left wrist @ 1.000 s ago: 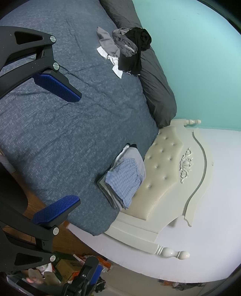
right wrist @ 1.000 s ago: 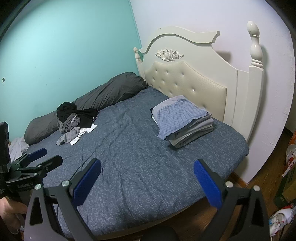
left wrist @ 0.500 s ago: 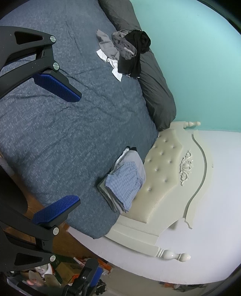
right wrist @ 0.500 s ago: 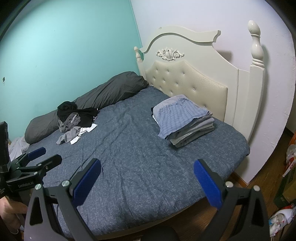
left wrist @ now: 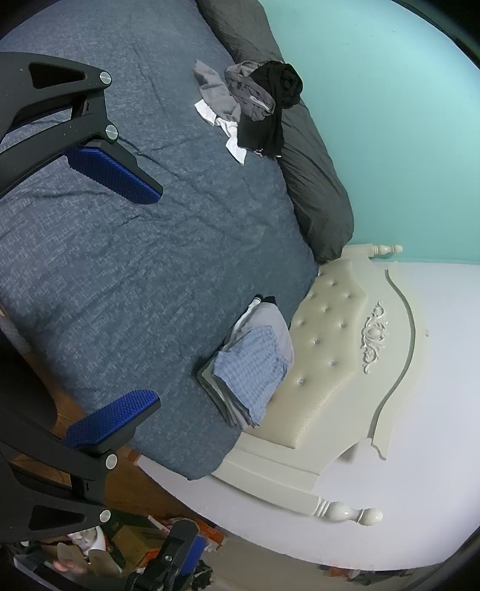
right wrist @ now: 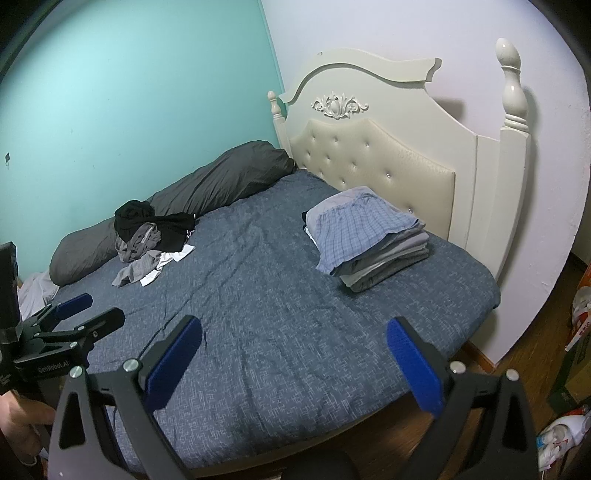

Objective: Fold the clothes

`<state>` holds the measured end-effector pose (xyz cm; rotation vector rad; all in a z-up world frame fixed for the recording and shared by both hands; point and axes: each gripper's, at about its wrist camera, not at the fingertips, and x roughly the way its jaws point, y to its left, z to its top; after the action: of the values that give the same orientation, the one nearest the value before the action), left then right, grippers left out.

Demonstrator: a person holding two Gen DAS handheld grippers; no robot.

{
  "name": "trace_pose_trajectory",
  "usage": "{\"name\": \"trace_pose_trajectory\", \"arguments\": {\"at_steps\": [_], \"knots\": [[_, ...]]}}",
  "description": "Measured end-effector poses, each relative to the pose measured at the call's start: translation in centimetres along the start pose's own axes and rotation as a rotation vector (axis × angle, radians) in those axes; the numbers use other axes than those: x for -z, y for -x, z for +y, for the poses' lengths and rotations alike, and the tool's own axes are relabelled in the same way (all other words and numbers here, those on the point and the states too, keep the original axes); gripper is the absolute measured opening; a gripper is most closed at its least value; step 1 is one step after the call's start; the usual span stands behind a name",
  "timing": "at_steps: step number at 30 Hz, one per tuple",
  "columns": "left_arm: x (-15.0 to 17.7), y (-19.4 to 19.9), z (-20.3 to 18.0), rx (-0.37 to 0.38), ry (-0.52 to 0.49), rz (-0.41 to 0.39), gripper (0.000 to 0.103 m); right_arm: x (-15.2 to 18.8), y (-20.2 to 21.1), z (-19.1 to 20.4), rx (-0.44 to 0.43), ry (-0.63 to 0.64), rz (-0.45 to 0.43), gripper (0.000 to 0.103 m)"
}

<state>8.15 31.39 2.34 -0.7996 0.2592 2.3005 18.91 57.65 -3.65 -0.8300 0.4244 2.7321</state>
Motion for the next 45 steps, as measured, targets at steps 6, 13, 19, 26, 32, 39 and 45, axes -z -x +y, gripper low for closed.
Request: {"name": "trace_pose_trajectory", "arguments": {"at_steps": [6, 13, 19, 26, 32, 39, 45], "knots": [[0.23, -0.34, 0.31, -0.013, 0.003, 0.009, 0.103, 0.09, -0.38, -0.03, 0.003, 0.001, 0.007, 0.101], [0.29, -0.53, 0.45, -0.018, 0.010, 0.015, 0.103, 0.21, -0.45, -0.15, 0.002, 0.000, 0.006, 0.101], [0.41, -0.56, 0.51, -0.014, 0.013, 0.019, 0.103, 0.30, -0.55, -0.16, 0.003, 0.000, 0.008, 0.101], [0.36, -0.59, 0.59, -0.012, 0.008, 0.018, 0.103, 0.37, -0.58, -0.08, 0.003, -0.004, 0.008, 0.101], [0.36, -0.67, 0.68, -0.013, 0.011, 0.019, 0.103, 0.44, -0.56, -0.14, 0.005, -0.005, 0.008, 0.101], [0.41, -0.72, 0.65, -0.014, 0.011, 0.020, 0.103, 0.36, -0.55, -0.21, 0.008, -0.004, 0.008, 0.101], [0.39, -0.72, 0.69, -0.016, 0.012, 0.022, 0.103, 0.34, -0.51, -0.20, 0.006, -0.005, 0.008, 0.101]]}}
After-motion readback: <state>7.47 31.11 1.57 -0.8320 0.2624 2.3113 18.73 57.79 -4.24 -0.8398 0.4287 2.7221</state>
